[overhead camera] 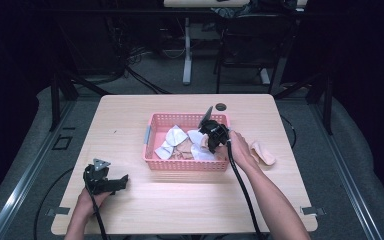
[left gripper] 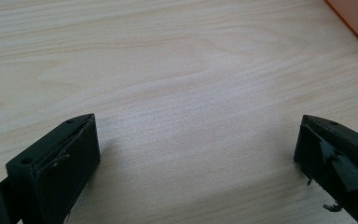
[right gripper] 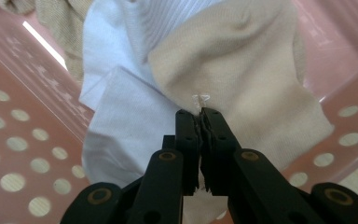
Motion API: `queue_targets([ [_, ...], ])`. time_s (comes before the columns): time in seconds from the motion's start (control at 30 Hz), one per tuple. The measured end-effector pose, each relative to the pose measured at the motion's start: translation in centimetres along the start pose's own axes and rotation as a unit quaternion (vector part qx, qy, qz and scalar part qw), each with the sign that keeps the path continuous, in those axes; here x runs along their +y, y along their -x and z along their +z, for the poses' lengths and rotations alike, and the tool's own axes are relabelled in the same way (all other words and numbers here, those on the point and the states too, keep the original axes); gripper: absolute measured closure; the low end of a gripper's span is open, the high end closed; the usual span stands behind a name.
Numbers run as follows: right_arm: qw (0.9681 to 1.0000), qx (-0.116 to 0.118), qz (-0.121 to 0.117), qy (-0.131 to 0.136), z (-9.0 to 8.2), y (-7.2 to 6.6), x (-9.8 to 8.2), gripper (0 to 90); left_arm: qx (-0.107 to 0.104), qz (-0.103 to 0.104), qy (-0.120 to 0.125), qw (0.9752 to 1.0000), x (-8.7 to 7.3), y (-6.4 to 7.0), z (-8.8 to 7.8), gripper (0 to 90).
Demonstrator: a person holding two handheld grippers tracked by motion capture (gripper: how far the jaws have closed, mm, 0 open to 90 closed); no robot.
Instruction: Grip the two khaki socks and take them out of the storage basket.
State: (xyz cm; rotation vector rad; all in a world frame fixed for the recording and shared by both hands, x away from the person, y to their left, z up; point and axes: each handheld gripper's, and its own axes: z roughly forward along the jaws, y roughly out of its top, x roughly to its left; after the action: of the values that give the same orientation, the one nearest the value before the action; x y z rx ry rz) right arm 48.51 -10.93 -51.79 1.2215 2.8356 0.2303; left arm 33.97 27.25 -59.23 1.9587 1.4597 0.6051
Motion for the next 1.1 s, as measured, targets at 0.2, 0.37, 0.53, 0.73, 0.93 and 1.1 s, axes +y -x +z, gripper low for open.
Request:
queue_targets([
  [0.2,0.9997,-0.001,-0.002,0.025,-1.5,0.0,-0.5,85.9,0.0,0.0,0.0,1.0,0.0,0.0,0.0,0.1],
  [0.37,0.9992,0.004,0.0,0.041,-2.6,0.1,-1.0,86.0,0.0,0.0,0.0,1.0,0.0,0.0,0.0,0.1],
  [0.53,0.9979,0.014,0.005,0.063,-4.3,0.4,-1.2,86.0,0.0,0.0,0.0,1.0,0.0,0.0,0.0,0.1],
  [0.73,0.996,0.029,0.005,0.085,-5.9,0.4,-1.3,86.0,0.0,0.0,0.0,1.0,0.0,0.0,0.0,0.1],
  [0.93,0.9939,0.036,0.009,0.104,-7.2,0.3,-1.0,86.0,0.0,-0.001,-0.001,1.0,0.0,0.0,0.0,0.1],
  [1.1,0.9936,0.03,-0.001,0.109,-8.6,0.5,-0.8,86.0,0.0,0.0,0.0,1.0,0.0,0.0,0.0,0.1],
])
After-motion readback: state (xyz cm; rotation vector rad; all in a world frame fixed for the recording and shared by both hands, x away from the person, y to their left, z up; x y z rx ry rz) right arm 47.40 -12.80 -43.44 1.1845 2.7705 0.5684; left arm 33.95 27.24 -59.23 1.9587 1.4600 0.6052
